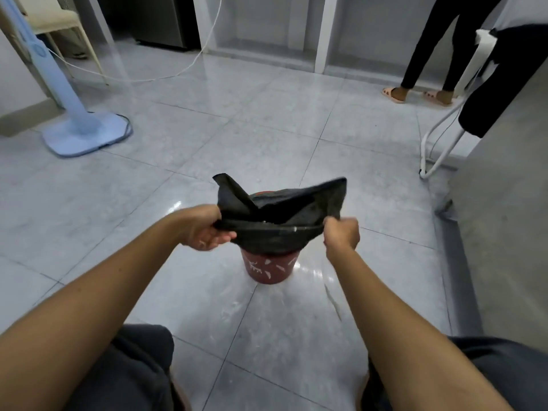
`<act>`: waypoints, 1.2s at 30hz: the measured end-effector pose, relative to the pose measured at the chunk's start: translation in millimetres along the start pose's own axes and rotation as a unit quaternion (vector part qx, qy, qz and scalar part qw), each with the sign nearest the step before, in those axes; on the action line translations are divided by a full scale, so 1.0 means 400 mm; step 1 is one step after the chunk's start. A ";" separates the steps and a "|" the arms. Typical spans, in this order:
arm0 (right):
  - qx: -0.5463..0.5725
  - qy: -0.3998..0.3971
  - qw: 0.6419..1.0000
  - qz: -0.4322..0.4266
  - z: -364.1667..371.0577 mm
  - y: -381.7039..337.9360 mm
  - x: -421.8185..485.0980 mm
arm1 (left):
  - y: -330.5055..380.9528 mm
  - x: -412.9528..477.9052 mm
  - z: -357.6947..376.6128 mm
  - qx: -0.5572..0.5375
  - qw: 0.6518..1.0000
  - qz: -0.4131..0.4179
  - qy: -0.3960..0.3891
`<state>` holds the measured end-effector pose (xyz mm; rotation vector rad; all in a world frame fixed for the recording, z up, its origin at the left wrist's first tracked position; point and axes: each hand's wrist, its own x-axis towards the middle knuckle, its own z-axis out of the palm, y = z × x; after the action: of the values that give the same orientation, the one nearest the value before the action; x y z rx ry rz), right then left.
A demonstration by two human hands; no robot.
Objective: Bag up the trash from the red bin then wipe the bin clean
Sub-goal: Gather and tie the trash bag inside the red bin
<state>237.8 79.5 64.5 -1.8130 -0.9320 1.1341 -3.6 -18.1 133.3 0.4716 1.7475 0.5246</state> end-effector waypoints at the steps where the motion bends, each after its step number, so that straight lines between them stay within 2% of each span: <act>1: -0.004 -0.003 0.999 -0.034 -0.006 -0.045 0.002 | 0.014 -0.007 -0.002 -0.021 0.999 0.024 0.022; 5: -0.070 -0.050 0.988 -0.128 -0.030 -0.193 0.017 | 0.041 -0.009 -0.006 -0.141 0.976 0.148 0.082; 8: -0.105 -0.167 0.967 -0.160 -0.058 -0.249 0.028 | 0.017 0.010 -0.018 -0.201 0.944 0.243 0.094; 11: -0.109 -0.287 0.940 -0.147 -0.102 -0.260 0.064 | -0.006 0.036 -0.054 -0.221 0.935 0.271 0.056; 14: -0.201 -0.347 0.903 -0.153 -0.140 -0.215 0.120 | -0.008 0.068 -0.093 -0.175 0.941 0.261 0.127; 17: -0.247 -0.352 0.886 -0.173 -0.145 -0.131 0.140 | -0.031 0.103 -0.092 0.040 0.969 0.178 0.165; 19: -0.259 -0.357 0.879 -0.182 -0.132 -0.097 0.139 | -0.039 0.113 -0.057 0.086 0.967 0.180 0.157; 21: -0.245 -0.367 0.875 -0.199 -0.105 -0.092 0.130 | -0.027 0.129 -0.019 0.049 0.960 0.238 0.140; 25: -0.139 -0.410 0.857 -0.279 -0.011 -0.104 0.066 | 0.028 0.145 0.055 -0.010 0.941 0.329 0.079; 27: -0.124 -0.363 0.868 -0.316 0.028 -0.103 0.041 | 0.049 0.158 0.093 0.017 0.928 0.353 0.120; 29: -0.133 -0.298 0.877 -0.352 0.054 -0.105 0.023 | 0.063 0.164 0.125 0.057 0.919 0.327 0.212; 31: -0.150 -0.252 0.883 -0.367 0.069 -0.098 0.012 | 0.070 0.166 0.143 0.032 0.917 0.303 0.258; 34: -0.128 -0.232 0.903 -0.338 0.082 -0.077 -0.004 | 0.077 0.165 0.155 -0.051 0.926 0.300 0.222; 36: -0.123 -0.237 0.911 -0.314 0.085 -0.063 -0.012 | 0.077 0.158 0.158 -0.178 0.927 0.282 0.172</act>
<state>200.3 93.9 78.6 -1.2547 -1.8543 1.0691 44.6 49.5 87.9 0.6506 1.7784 1.3800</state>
